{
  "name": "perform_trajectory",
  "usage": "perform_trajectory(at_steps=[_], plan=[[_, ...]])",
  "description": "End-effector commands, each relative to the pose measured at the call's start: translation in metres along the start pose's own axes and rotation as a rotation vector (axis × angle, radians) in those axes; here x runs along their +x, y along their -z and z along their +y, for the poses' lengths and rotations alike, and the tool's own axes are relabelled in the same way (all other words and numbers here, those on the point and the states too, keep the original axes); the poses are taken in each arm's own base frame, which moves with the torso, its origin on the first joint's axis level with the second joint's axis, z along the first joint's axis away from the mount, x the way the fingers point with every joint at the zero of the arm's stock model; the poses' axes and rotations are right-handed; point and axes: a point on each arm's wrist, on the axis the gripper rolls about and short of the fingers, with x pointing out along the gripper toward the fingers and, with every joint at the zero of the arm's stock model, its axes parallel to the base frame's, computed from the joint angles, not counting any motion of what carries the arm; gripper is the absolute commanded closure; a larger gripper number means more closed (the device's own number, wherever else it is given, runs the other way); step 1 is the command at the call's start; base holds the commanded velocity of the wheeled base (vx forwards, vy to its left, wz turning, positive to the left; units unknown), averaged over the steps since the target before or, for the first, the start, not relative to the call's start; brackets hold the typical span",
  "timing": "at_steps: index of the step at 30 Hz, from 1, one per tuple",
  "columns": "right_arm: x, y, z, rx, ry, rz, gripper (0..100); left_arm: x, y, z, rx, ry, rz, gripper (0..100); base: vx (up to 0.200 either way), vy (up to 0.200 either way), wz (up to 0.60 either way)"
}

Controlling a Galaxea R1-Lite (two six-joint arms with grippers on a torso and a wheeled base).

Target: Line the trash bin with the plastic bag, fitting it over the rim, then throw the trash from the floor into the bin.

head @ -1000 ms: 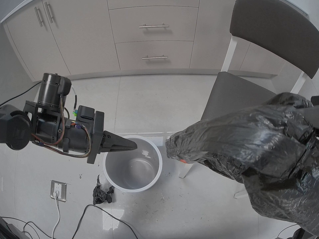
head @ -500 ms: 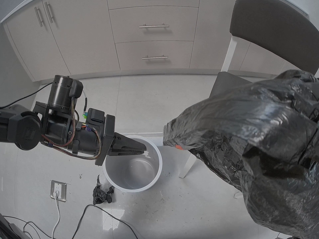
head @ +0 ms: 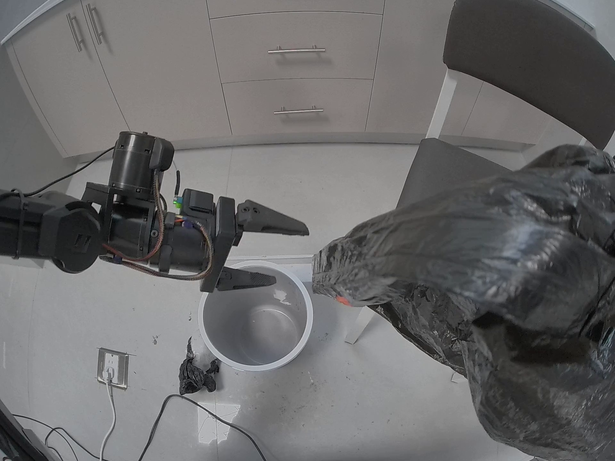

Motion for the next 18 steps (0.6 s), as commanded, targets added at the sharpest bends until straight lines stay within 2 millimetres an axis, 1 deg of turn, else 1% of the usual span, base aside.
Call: perform_trajectory(at_steps=[1, 3, 6, 11, 15, 18], plan=[[0.000, 0.001, 0.001, -0.003, -0.006, 0.004, 100, 0.017, -0.020, 0.007, -0.028, 0.011, -0.012, 0, 0.000, 0.000, 0.00], [0.000, 0.001, 0.001, -0.002, -0.007, 0.005, 100, 0.019, -0.027, 0.003, -0.037, 0.029, -0.027, 0, 0.000, 0.000, 0.00], [0.001, 0.001, 0.001, -0.003, -0.008, 0.007, 100, 0.021, -0.029, -0.001, -0.040, 0.043, -0.033, 0, 0.000, 0.000, 0.00], [0.003, 0.002, 0.000, 0.002, -0.008, 0.013, 100, 0.035, -0.019, -0.012, -0.037, 0.067, 0.012, 0, 0.000, 0.000, 0.00], [0.004, 0.002, -0.001, 0.001, -0.007, 0.014, 100, 0.047, -0.013, -0.013, -0.035, 0.070, 0.045, 0, 0.000, 0.000, 0.00], [0.003, 0.002, -0.001, 0.001, -0.007, 0.014, 100, 0.051, -0.011, -0.015, -0.032, 0.073, 0.059, 0, 0.000, 0.000, 0.00]])
